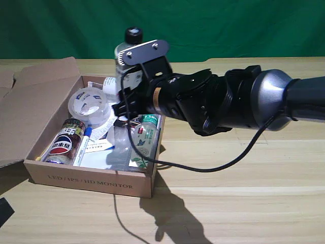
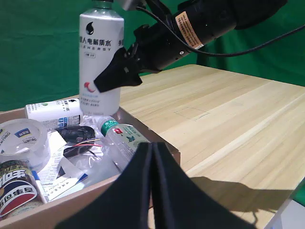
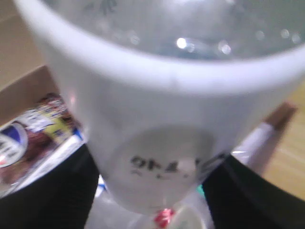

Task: Place the white bottle into the box.

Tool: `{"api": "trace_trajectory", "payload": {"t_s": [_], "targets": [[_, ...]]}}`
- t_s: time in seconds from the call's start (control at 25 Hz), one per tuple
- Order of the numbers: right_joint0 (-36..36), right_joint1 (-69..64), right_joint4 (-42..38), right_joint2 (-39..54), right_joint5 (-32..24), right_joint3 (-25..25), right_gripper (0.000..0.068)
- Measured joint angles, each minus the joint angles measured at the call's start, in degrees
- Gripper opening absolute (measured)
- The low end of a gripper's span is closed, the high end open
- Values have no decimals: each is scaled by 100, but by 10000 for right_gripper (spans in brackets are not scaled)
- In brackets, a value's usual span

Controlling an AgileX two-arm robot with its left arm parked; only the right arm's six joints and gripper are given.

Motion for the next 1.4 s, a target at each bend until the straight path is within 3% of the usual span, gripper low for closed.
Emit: {"api": "trace_trajectory", "payload": {"t_s": [0.08,0.28,0.4,0.48,0.56,0.84,0.92,1.0,1.12,1.16,1.24,1.28,1.4], "targets": [[35,188,-773,-107,155,-40,482],[35,658,-1650,-355,317,-129,482],[35,691,-1786,-432,383,-148,514],[30,691,-1768,-445,449,-148,611],[30,691,-1755,-445,470,-148,667],[30,367,-1504,-445,487,-148,673],[30,-47,-1149,-445,468,-148,623],[30,-497,-753,-445,284,-143,517],[30,-1245,-86,-395,-347,-115,293],[30,-1614,261,-293,-691,-102,185],[30,-2016,805,-65,-1061,-80,79],[30,-2362,1352,167,-1412,-15,36],[30,-3016,2423,647,-2224,418,8]]}}
